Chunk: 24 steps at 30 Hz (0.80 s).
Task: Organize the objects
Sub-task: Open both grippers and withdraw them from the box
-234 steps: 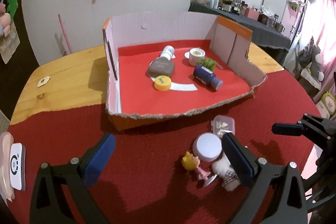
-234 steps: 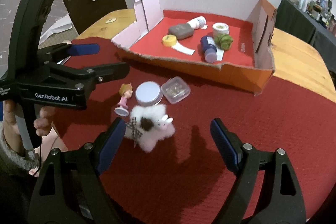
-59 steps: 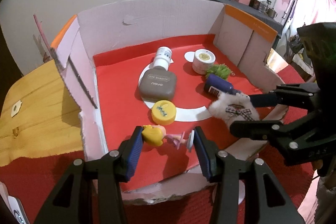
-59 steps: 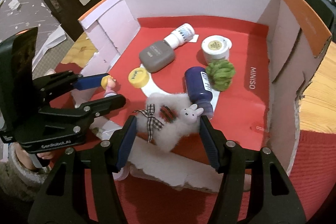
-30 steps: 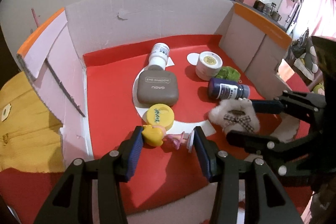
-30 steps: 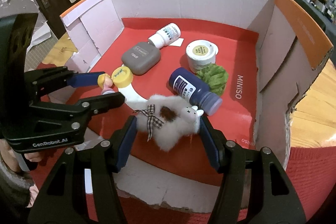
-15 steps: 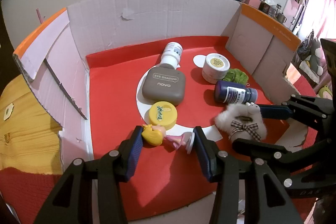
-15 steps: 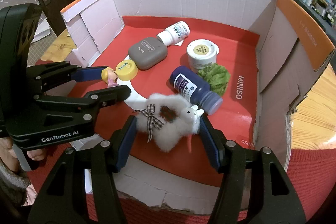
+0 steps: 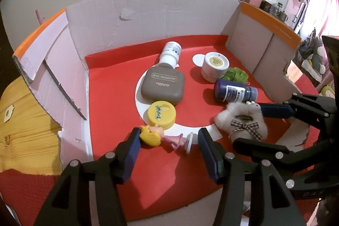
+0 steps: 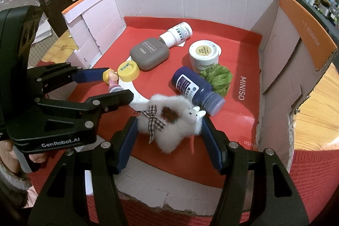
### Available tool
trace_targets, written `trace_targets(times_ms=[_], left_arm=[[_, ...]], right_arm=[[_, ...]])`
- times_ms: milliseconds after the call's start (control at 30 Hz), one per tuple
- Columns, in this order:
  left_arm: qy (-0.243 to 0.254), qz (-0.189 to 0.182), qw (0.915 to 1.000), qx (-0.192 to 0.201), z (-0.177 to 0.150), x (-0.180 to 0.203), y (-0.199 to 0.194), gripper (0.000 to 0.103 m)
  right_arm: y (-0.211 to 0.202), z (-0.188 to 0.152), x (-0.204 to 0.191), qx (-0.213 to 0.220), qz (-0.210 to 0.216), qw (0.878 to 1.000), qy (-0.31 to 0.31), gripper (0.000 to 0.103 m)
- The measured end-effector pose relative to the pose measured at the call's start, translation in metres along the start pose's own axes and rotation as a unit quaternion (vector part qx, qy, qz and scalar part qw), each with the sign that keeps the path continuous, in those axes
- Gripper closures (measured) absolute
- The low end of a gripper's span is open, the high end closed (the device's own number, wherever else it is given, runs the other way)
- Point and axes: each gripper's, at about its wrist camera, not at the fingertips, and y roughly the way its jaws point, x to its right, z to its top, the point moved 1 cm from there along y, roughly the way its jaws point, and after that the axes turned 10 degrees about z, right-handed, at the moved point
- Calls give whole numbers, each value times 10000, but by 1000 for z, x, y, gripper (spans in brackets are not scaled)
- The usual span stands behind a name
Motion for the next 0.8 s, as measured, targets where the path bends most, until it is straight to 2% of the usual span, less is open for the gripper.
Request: trace_targets(times_ms=[467, 800], left_arm=[[13, -46, 10000, 19, -6, 2, -7, 45], [-35, -109, 9996, 262, -8, 3, -28, 31]], right_arm=[[-8, -2, -4, 85, -80, 9999, -105, 36], [-14, -3, -10, 206, -120, 9996, -161, 32]])
